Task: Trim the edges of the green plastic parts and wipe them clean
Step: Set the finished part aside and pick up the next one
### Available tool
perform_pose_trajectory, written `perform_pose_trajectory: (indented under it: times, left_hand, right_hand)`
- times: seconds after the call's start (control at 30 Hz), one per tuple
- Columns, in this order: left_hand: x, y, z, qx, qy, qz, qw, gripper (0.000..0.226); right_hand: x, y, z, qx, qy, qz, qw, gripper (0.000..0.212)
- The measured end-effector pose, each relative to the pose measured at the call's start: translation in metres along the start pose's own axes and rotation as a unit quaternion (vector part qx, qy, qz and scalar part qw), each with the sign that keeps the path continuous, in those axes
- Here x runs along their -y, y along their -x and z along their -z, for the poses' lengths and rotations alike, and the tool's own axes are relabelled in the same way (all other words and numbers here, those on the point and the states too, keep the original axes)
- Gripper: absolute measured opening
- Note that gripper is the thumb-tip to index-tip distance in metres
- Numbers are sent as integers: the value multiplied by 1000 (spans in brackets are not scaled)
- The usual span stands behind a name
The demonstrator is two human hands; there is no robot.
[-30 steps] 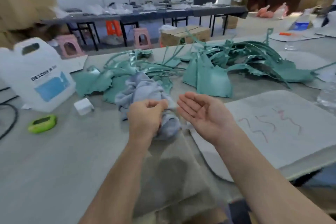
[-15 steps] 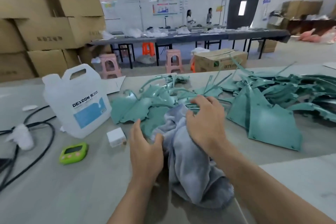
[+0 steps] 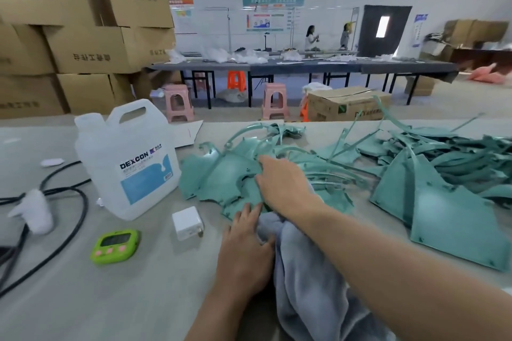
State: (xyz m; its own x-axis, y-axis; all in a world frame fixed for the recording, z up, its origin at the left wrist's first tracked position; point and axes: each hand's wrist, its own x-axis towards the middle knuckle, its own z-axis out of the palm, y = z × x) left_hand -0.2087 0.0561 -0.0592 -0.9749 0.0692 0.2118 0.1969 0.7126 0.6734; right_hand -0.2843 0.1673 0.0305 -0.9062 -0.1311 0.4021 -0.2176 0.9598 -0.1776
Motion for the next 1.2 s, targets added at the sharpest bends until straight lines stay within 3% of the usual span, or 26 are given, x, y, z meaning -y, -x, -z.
perform_pose_trajectory:
  times: [0.1, 0.23, 0.33, 0.43, 0.5, 0.53, 0.6, 0.67, 0.73, 0.8, 0.83, 0.9, 1.0, 1.07, 1.1, 1.13, 1.17, 1.2]
  left_hand:
    - [-2, -1, 2, 25, -13, -11, 1000, 68]
    - [-8, 2, 8, -27, 74, 25, 997, 65]
    - [-17, 13, 15, -78, 175, 61, 980, 69]
    - [-30, 25, 16, -147, 258, -19, 955, 46]
    - [-47, 35, 14, -138, 400, 5, 906, 37]
    - [-57, 40, 14, -108, 499, 44, 859, 42]
    - [-69, 46, 13, -43, 652, 120, 748, 61]
    - [-73, 49, 17, -12, 706, 189, 682, 61]
    - [-68, 49, 28, -2, 724, 241, 646, 54]
    - [-61, 48, 39, 27, 719, 263, 643, 48]
    - [-58, 46, 42, 47, 707, 271, 652, 47]
    - [-52, 42, 47, 69, 680, 281, 673, 44]
    - [-52, 39, 49, 62, 678, 297, 670, 27]
    - [-52, 37, 50, 57, 693, 298, 654, 48]
    - [-52, 35, 51, 59, 709, 295, 637, 56]
    - [-52, 35, 52, 63, 724, 291, 622, 55]
    - [-50, 34, 52, 65, 729, 289, 617, 46]
    - [-47, 33, 54, 65, 730, 288, 617, 31]
  right_hand:
    - [2, -6, 27, -125, 6, -6, 992, 11]
    - [-1, 16, 77, -236, -171, -50, 955, 7]
    - [-3, 67, 86, -214, -212, -63, 951, 7]
    - [-3, 117, 84, -153, -269, -121, 943, 20]
    - [1, 144, 83, -131, -258, -138, 947, 15]
    - [6, 157, 82, -124, -227, -129, 957, 6]
    - [20, 179, 82, -126, -162, -78, 976, 21]
    - [29, 196, 86, -106, -167, -42, 979, 29]
    - [29, 206, 89, -3, -264, -59, 963, 24]
    - [22, 214, 95, 111, -406, -80, 904, 13]
    - [16, 219, 97, 127, -441, -91, 884, 9]
    - [-2, 227, 98, 53, -416, -135, 898, 25]
    - [-39, 239, 96, -72, -205, -223, 950, 19]
    - [-50, 245, 96, -82, -151, -220, 960, 10]
    - [-48, 244, 95, -52, -157, -189, 968, 27]
    - [-41, 242, 93, -1, -165, -142, 976, 62]
    - [-33, 238, 88, 52, -167, -91, 980, 94]
    - [-26, 231, 82, 91, -149, -58, 983, 113]
